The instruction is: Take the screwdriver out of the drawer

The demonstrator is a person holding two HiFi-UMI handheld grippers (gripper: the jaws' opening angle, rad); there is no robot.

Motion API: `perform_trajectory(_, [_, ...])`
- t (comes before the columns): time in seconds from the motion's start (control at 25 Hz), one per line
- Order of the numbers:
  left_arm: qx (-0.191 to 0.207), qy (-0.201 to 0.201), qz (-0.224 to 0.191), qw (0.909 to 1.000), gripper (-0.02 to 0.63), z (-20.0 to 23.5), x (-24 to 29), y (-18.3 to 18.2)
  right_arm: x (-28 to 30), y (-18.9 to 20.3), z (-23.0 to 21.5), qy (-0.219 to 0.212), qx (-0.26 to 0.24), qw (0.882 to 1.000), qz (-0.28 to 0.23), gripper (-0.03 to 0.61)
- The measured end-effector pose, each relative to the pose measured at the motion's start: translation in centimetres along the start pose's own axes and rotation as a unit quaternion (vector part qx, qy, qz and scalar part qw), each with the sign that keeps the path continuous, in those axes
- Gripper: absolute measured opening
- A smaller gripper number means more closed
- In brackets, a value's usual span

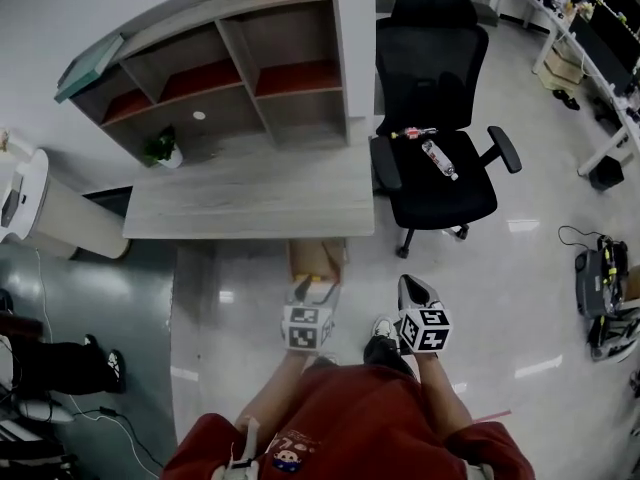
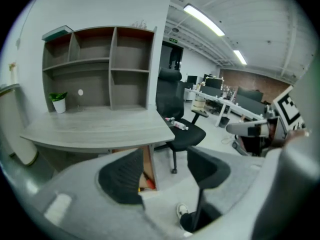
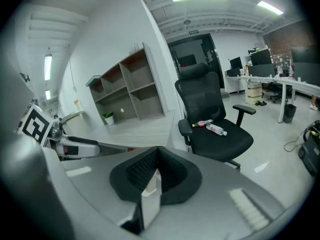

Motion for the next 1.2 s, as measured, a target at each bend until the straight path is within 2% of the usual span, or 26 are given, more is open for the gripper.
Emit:
perform_trajectory(0.2, [-0.014, -0.031, -0.007, 0.9994, 0.273, -2.2, 3.0, -3.5, 1.8, -3.6, -4.2, -0.027, -0.006, 1.000, 0.010, 0.000])
perform_trajectory(0.6, [-0.031, -0.085, 0.017, 0.9958, 0.268, -3.9, 5.5, -5.1, 4.5, -6.1, -9.1, -0.060, 0.000, 0.998, 0.033, 0.000])
perform_trajectory(0.8, [-0.050, -0.102, 0.022, 0.9932, 0.265, -3.4, 6.4, -4.2, 6.1, -6.1, -9.3, -0.070, -0.013, 0.996, 0.054, 0.000])
perform_trajectory(1.2, [-0.076, -0.096, 0.041, 0.9916, 0.265, -1.1, 10.0, 0.0, 9.6, -3.6, -8.6, -0.071, -0.032, 0.993, 0.086, 0.000])
Point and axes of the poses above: the fingertips, and each gripper's own axes: x forward along the fingers, z to its left, y out of its underside, the point moved 7 cm from there along -x, backward along the fingers, and after that the axes turned 10 degrees about x, right-handed, at the moved point
